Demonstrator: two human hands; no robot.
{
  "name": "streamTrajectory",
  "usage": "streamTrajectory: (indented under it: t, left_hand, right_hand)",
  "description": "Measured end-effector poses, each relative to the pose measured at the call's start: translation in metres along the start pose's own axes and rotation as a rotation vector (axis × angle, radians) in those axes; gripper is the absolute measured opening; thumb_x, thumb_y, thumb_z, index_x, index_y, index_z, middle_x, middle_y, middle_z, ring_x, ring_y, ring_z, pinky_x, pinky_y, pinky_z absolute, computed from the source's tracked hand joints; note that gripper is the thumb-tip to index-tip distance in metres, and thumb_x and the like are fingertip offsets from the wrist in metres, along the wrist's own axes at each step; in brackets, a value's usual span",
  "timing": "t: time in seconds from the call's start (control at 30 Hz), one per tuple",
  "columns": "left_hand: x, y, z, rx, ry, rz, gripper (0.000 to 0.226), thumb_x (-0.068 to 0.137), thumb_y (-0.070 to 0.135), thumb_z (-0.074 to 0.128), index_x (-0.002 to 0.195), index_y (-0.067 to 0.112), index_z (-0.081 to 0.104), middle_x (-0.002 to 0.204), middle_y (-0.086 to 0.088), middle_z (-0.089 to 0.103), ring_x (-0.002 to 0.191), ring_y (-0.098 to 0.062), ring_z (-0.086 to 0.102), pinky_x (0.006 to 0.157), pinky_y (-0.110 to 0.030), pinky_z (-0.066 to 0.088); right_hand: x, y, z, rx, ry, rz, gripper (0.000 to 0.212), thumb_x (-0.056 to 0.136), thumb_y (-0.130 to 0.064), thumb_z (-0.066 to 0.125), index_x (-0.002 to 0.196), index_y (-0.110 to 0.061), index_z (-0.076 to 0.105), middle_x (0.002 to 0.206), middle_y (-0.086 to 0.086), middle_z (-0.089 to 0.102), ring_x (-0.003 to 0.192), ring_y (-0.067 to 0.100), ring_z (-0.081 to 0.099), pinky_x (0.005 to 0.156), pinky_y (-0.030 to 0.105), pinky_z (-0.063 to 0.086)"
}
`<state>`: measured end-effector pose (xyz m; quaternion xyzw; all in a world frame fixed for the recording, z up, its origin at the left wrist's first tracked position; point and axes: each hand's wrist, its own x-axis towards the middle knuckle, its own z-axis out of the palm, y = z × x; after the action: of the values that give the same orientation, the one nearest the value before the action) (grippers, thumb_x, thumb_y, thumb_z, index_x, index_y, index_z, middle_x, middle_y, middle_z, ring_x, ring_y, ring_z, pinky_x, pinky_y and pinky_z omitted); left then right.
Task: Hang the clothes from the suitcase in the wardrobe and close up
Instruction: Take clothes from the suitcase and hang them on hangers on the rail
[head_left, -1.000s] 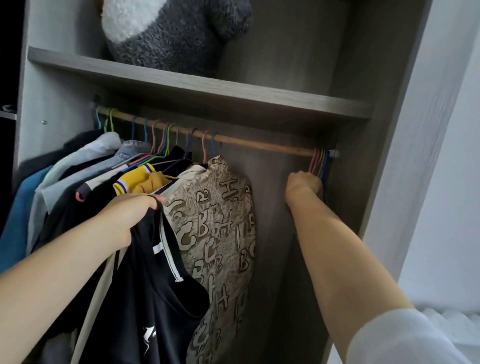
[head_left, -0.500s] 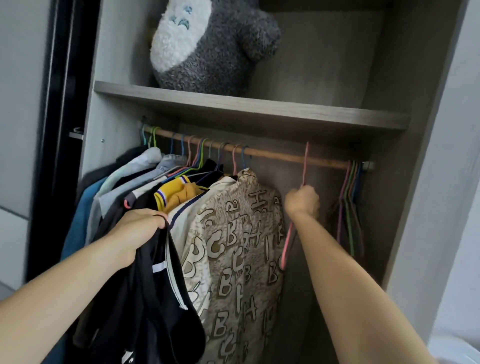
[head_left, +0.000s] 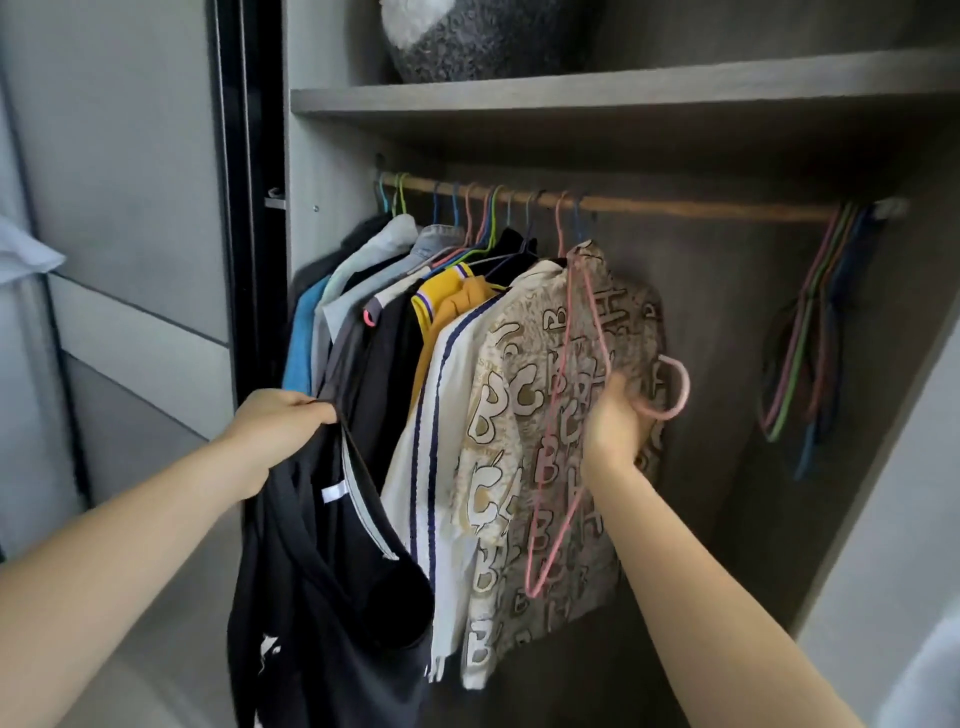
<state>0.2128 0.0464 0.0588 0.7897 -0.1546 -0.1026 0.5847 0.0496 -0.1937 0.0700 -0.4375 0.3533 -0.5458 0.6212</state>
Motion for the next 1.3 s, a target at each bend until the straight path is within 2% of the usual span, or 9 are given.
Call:
streamTrajectory:
  t: [0.03, 0.13, 0.3, 0.53, 0.6, 0.7, 0.87, 0.93, 1.3]
  left_hand:
    - [-0.004, -0.002, -0.002, 0.003, 0.011, -0.009, 0.023, 0.083, 0.022, 0.07, 0.105, 0.016, 0.07, 0.107, -0.006, 0.067, 0.101, -0.025, 0.062, 0.097, -0.039, 0.049]
    - [-0.016, -0.015, -0.01, 0.026, 0.029, -0.039, 0.006, 0.083, 0.02, 0.07, 0.088, 0.017, 0.069, 0.092, -0.001, 0.066, 0.087, -0.019, 0.061, 0.086, -0.03, 0.052]
    - [-0.034, -0.03, -0.026, 0.039, 0.058, -0.097, 0.008, 0.081, 0.019, 0.07, 0.088, 0.015, 0.068, 0.094, -0.004, 0.066, 0.089, -0.019, 0.062, 0.084, -0.029, 0.053]
    - [-0.058, -0.038, -0.074, -0.035, 0.123, -0.154, 0.01, 0.084, 0.018, 0.063, 0.091, 0.014, 0.069, 0.113, -0.011, 0.066, 0.107, -0.027, 0.06, 0.094, -0.037, 0.049]
    - [-0.064, -0.038, -0.094, -0.1, 0.156, -0.169, 0.021, 0.084, 0.015, 0.061, 0.103, 0.009, 0.069, 0.109, -0.013, 0.067, 0.095, -0.025, 0.062, 0.081, -0.032, 0.052]
    - [-0.073, -0.042, -0.13, -0.18, 0.24, -0.192, 0.007, 0.084, 0.01, 0.061, 0.087, 0.012, 0.067, 0.093, -0.01, 0.067, 0.075, -0.023, 0.062, 0.061, -0.026, 0.053]
    - [-0.09, -0.074, -0.184, -0.117, 0.329, -0.249, 0.012, 0.081, -0.002, 0.064, 0.089, 0.006, 0.068, 0.093, -0.013, 0.068, 0.08, -0.024, 0.063, 0.073, -0.032, 0.057]
    - [-0.097, -0.086, -0.196, -0.082, 0.319, -0.276, 0.022, 0.081, -0.012, 0.059, 0.081, 0.009, 0.066, 0.082, -0.007, 0.064, 0.074, -0.019, 0.061, 0.056, -0.02, 0.056]
    - [-0.13, -0.131, -0.236, 0.584, 0.382, -0.212, 0.023, 0.076, -0.009, 0.057, 0.074, 0.012, 0.068, 0.06, -0.003, 0.053, 0.049, -0.015, 0.043, 0.047, -0.017, 0.034]
  right_hand:
    - [-0.01, 0.001, -0.001, 0.048, -0.049, -0.005, 0.021, 0.099, -0.028, 0.05, 0.101, -0.011, 0.062, 0.075, -0.005, 0.051, 0.057, 0.007, 0.044, 0.071, 0.024, 0.051]
    - [-0.043, -0.006, 0.001, 0.134, -0.226, 0.0, 0.032, 0.095, -0.017, 0.048, 0.064, -0.02, 0.045, 0.053, -0.006, 0.036, 0.045, 0.01, 0.026, 0.037, 0.021, 0.022]
    - [-0.1, -0.025, 0.022, 0.304, -0.63, 0.15, 0.032, 0.092, -0.017, 0.042, 0.062, -0.023, 0.035, 0.051, -0.007, 0.018, 0.045, 0.011, 0.007, 0.038, 0.023, 0.007]
    - [-0.167, 0.041, 0.045, 0.382, -0.866, 0.297, 0.038, 0.098, -0.019, 0.041, 0.061, -0.02, 0.032, 0.044, -0.008, 0.02, 0.038, 0.008, 0.01, 0.037, 0.021, 0.006]
    - [-0.18, 0.08, 0.042, 0.303, -0.942, 0.334, 0.041, 0.098, -0.017, 0.041, 0.058, -0.019, 0.031, 0.043, -0.008, 0.022, 0.037, 0.008, 0.012, 0.04, 0.021, 0.004]
    - [-0.187, 0.126, 0.035, 0.136, -1.11, 0.294, 0.042, 0.099, -0.015, 0.045, 0.06, -0.014, 0.03, 0.045, -0.004, 0.026, 0.038, 0.009, 0.016, 0.04, 0.018, 0.01]
    - [-0.178, 0.141, 0.042, -0.237, -1.383, 0.067, 0.052, 0.103, -0.024, 0.046, 0.053, -0.01, 0.042, 0.05, 0.005, 0.031, 0.038, 0.012, 0.023, 0.038, 0.017, 0.022]
    - [-0.177, 0.138, 0.047, -0.358, -1.459, -0.027, 0.053, 0.103, -0.027, 0.046, 0.054, -0.006, 0.048, 0.045, 0.006, 0.033, 0.034, 0.015, 0.026, 0.039, 0.018, 0.023]
    - [-0.194, 0.128, 0.076, -0.88, -1.724, -0.324, 0.054, 0.099, -0.032, 0.053, 0.057, 0.002, 0.056, 0.048, 0.009, 0.034, 0.041, 0.016, 0.029, 0.042, 0.023, 0.024]
